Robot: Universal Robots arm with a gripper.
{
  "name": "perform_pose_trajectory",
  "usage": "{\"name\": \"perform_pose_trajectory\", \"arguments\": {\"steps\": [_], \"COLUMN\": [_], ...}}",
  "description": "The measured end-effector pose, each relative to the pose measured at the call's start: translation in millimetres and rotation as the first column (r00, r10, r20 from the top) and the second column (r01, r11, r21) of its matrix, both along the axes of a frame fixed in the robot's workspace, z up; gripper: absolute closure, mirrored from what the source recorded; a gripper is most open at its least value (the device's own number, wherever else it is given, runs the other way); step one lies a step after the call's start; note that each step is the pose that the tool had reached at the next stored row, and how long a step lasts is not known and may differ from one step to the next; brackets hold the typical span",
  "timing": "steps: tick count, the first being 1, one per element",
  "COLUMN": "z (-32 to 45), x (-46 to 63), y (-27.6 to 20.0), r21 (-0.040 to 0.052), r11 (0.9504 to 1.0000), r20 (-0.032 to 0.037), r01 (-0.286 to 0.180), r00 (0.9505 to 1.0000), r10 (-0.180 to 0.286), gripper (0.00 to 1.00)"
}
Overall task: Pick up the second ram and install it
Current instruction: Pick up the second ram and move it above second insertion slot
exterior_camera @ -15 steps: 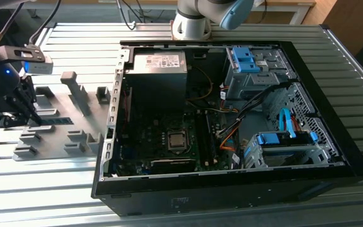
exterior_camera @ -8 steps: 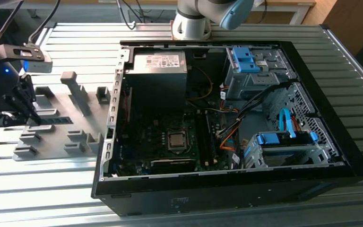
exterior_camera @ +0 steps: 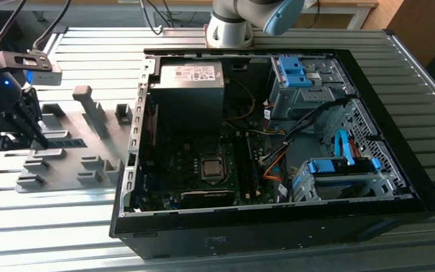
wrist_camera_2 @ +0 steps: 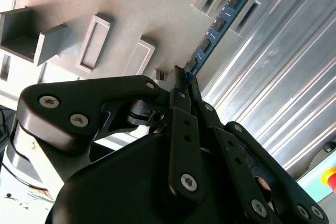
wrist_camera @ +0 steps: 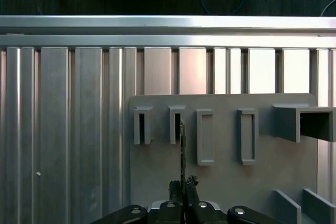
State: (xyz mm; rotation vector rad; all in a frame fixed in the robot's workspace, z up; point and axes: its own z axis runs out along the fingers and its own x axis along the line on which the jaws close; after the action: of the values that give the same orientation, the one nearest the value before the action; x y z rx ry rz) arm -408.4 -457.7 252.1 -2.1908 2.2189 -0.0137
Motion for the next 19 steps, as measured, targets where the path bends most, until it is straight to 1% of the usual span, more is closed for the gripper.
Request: {"name": "perform_pose_trajectory", "arguments": {"steps": [13, 19], "z": [5.9, 7.5], "x": [0.1, 0.1], "y": [0.0, 0.0], "r21": [0.0, 0.0001], "r11": [1.0, 1.0], "r20": [-0.0001, 0.0001], "r01": [0.0, 0.0], "r00": [1.0, 1.0], "r10": [0.0, 0.0], "gripper": [0.86, 0.86]}}
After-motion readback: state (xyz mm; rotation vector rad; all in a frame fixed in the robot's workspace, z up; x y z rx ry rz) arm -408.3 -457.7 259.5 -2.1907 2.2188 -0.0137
